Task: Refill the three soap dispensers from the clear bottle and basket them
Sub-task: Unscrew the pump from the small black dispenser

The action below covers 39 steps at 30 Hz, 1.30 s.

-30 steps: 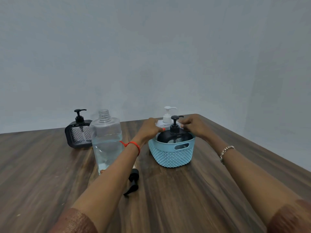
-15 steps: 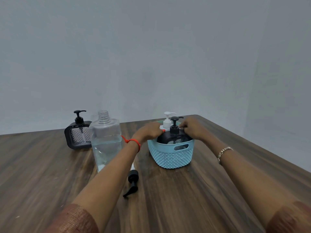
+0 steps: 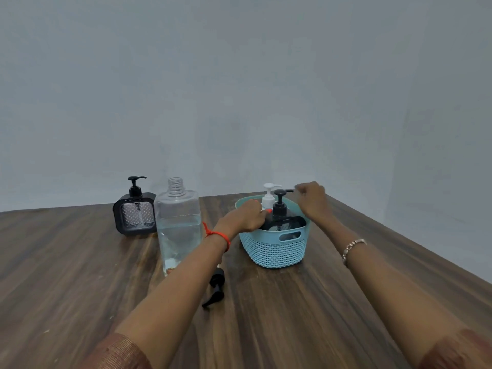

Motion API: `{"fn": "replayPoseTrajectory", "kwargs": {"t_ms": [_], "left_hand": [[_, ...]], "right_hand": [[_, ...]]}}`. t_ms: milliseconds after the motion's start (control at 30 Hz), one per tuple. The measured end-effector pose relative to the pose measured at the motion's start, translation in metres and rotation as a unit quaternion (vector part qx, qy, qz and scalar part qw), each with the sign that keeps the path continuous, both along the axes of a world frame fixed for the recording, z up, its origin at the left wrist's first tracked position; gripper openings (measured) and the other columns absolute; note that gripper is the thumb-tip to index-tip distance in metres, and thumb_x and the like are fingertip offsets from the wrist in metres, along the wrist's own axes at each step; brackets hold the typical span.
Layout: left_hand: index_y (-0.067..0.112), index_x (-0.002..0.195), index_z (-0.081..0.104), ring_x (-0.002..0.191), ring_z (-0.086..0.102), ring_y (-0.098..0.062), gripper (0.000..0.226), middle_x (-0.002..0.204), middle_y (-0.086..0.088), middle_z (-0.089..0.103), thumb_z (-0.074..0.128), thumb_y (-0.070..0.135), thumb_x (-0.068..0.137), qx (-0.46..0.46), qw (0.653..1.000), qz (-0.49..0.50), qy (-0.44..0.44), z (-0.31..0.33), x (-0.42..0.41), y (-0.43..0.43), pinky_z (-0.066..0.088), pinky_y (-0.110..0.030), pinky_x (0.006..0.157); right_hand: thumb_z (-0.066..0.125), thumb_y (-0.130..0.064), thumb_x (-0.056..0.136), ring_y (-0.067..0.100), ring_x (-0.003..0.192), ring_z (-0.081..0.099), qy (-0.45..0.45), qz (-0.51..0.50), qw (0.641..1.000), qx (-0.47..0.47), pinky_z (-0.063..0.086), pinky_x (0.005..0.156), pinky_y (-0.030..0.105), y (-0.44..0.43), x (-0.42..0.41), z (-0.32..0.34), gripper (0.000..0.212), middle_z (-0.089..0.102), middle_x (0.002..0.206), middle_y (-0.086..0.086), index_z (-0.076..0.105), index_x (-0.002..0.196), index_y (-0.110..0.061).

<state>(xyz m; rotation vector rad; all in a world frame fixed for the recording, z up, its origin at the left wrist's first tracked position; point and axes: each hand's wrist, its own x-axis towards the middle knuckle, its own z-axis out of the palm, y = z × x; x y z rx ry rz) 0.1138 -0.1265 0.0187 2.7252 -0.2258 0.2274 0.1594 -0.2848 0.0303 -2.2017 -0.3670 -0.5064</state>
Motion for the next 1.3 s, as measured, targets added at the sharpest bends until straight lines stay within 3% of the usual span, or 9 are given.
{"fn": "replayPoseTrajectory", "kwargs": {"t_ms": [67, 133, 267, 333, 633, 867, 1000, 1200, 1300], "left_hand": [[-0.009, 0.096, 0.056, 0.091, 0.054, -0.033, 0.044, 0.098, -0.021, 0.059, 0.034, 0.028, 0.1, 0.004, 1.0, 0.003, -0.024, 0.006, -0.01, 0.005, 0.041, -0.037, 0.079], [-0.006, 0.087, 0.054, 0.082, 0.05, -0.028, 0.041, 0.089, -0.018, 0.056, 0.038, 0.03, 0.099, 0.003, 0.998, 0.012, -0.059, 0.016, -0.024, 0.01, 0.037, -0.033, 0.07], [-0.001, 0.106, 0.066, 0.096, 0.061, -0.029, 0.037, 0.106, -0.019, 0.067, 0.046, 0.028, 0.096, -0.02, 0.984, 0.003, -0.177, 0.045, -0.058, 0.025, 0.048, -0.041, 0.086], [0.004, 0.1, 0.069, 0.088, 0.064, -0.027, 0.033, 0.096, -0.013, 0.07, 0.048, 0.029, 0.094, -0.045, 0.968, 0.003, -0.248, 0.06, -0.082, 0.035, 0.051, -0.044, 0.083], [0.008, 0.089, 0.07, 0.07, 0.067, -0.015, 0.022, 0.074, 0.0, 0.069, 0.053, 0.021, 0.089, -0.182, 0.871, 0.083, -0.448, 0.088, -0.177, 0.104, 0.056, -0.042, 0.071], [0.009, 0.092, 0.068, 0.081, 0.067, -0.016, 0.025, 0.084, -0.003, 0.071, 0.053, 0.028, 0.089, -0.211, 0.867, 0.187, -0.412, 0.035, -0.191, 0.159, 0.054, -0.039, 0.073], [-0.001, 0.1, 0.062, 0.085, 0.062, -0.024, 0.024, 0.095, -0.014, 0.068, 0.054, 0.02, 0.092, -0.241, 0.9, 0.233, -0.279, -0.008, -0.183, 0.177, 0.045, -0.031, 0.074], [-0.003, 0.112, 0.059, 0.106, 0.058, -0.029, 0.03, 0.111, -0.019, 0.064, 0.05, 0.019, 0.095, -0.21, 0.926, 0.266, -0.164, -0.052, -0.164, 0.198, 0.029, -0.018, 0.063], [-0.005, 0.114, 0.056, 0.113, 0.054, -0.034, 0.031, 0.12, -0.022, 0.06, 0.05, 0.019, 0.095, -0.202, 0.926, 0.282, -0.152, -0.061, -0.145, 0.215, 0.029, -0.021, 0.068]], "right_hand": [[0.04, 0.008, 0.084, 0.028, 0.125, 0.045, -0.033, -0.041, 0.996, 0.07, 0.036, 0.104, 0.033, 0.006, -0.014, 0.009, 0.043, 0.054, 0.13, 0.016, 0.056, 0.123, 0.0], [0.038, 0.007, 0.086, 0.024, 0.131, 0.039, -0.078, -0.053, 0.989, 0.116, 0.032, 0.104, 0.029, 0.016, -0.03, 0.021, 0.046, 0.05, 0.136, 0.013, 0.052, 0.128, -0.003], [0.041, -0.001, 0.09, 0.021, 0.125, 0.045, -0.182, -0.02, 0.973, 0.139, 0.025, 0.093, 0.012, 0.048, -0.067, 0.047, 0.036, 0.056, 0.131, 0.008, 0.056, 0.122, -0.005], [0.044, -0.005, 0.09, 0.021, 0.119, 0.052, -0.229, 0.003, 0.964, 0.132, 0.024, 0.087, 0.008, 0.068, -0.084, 0.059, 0.031, 0.06, 0.124, 0.008, 0.059, 0.117, -0.005], [0.053, -0.012, 0.089, 0.02, 0.101, 0.061, -0.298, 0.139, 0.93, 0.165, 0.049, 0.082, 0.03, 0.156, -0.169, 0.083, 0.023, 0.066, 0.11, 0.009, 0.063, 0.108, -0.003], [0.049, -0.013, 0.091, 0.022, 0.108, 0.057, -0.219, 0.227, 0.941, 0.121, 0.044, 0.091, 0.031, 0.217, -0.199, 0.034, 0.028, 0.061, 0.118, 0.009, 0.058, 0.117, -0.004], [0.043, -0.011, 0.093, 0.024, 0.109, 0.054, -0.087, 0.238, 0.962, 0.104, 0.035, 0.082, 0.022, 0.243, -0.196, -0.017, 0.026, 0.059, 0.117, 0.012, 0.055, 0.115, -0.004], [0.038, -0.013, 0.093, 0.032, 0.117, 0.048, 0.081, 0.198, 0.976, 0.039, 0.04, 0.099, 0.043, 0.279, -0.164, -0.083, 0.031, 0.054, 0.122, 0.018, 0.048, 0.12, -0.002], [0.038, -0.013, 0.093, 0.032, 0.121, 0.045, 0.101, 0.17, 0.979, 0.037, 0.038, 0.102, 0.042, 0.294, -0.146, -0.087, 0.037, 0.049, 0.129, 0.018, 0.042, 0.128, -0.001]]}}
